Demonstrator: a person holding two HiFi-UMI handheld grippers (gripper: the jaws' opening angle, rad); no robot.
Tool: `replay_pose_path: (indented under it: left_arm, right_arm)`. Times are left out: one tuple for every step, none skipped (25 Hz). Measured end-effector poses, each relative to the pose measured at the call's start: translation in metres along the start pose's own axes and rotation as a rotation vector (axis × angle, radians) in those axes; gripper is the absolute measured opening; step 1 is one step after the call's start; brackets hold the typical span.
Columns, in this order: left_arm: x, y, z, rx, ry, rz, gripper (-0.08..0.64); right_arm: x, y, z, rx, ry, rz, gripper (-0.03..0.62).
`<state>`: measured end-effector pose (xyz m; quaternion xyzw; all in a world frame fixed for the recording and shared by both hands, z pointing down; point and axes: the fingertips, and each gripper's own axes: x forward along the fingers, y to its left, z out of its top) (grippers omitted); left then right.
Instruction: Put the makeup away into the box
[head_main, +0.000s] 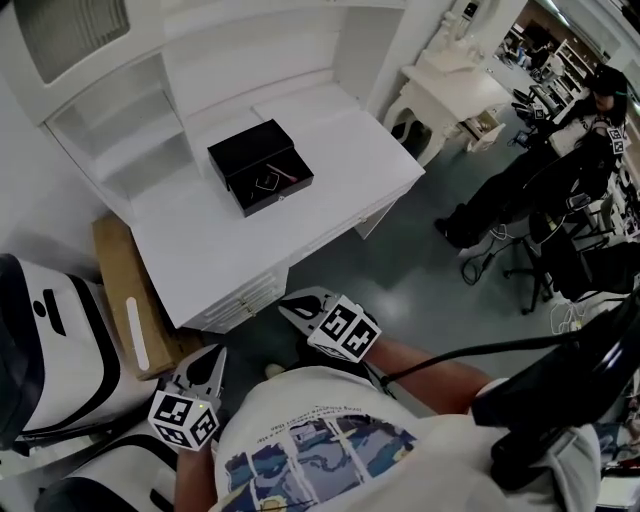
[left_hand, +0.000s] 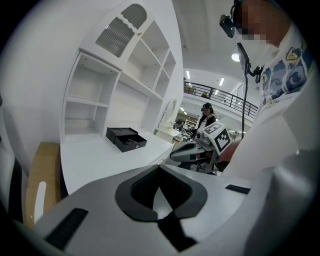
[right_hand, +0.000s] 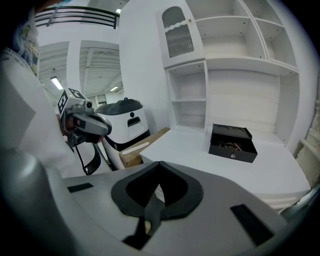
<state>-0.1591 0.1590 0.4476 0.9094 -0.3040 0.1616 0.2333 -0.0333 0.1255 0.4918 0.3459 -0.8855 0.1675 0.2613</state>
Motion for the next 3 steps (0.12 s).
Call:
replay_pose_path:
  left_arm:
    - [0.0001, -0.0004, -0.0010, -0.001, 0.002, 0.000, 0.014]
    - [0.0002, -0.0008, -0.0021, -0.003, 0.004, 0.000, 0.014]
    - [0.0003, -0.0012, -0.0032, -0.004, 0.005, -0.001, 0.014]
  right_arm:
    - [0.0002, 0.0010, -0.0004, 0.001, 0.002, 0.004, 0.025]
    - [0.0002, 0.0021, -0.0009, 0.001, 0.004, 0.009, 0.025]
    - [0.0003, 0.0032, -0.0014, 0.002, 0.006, 0.013, 0.025]
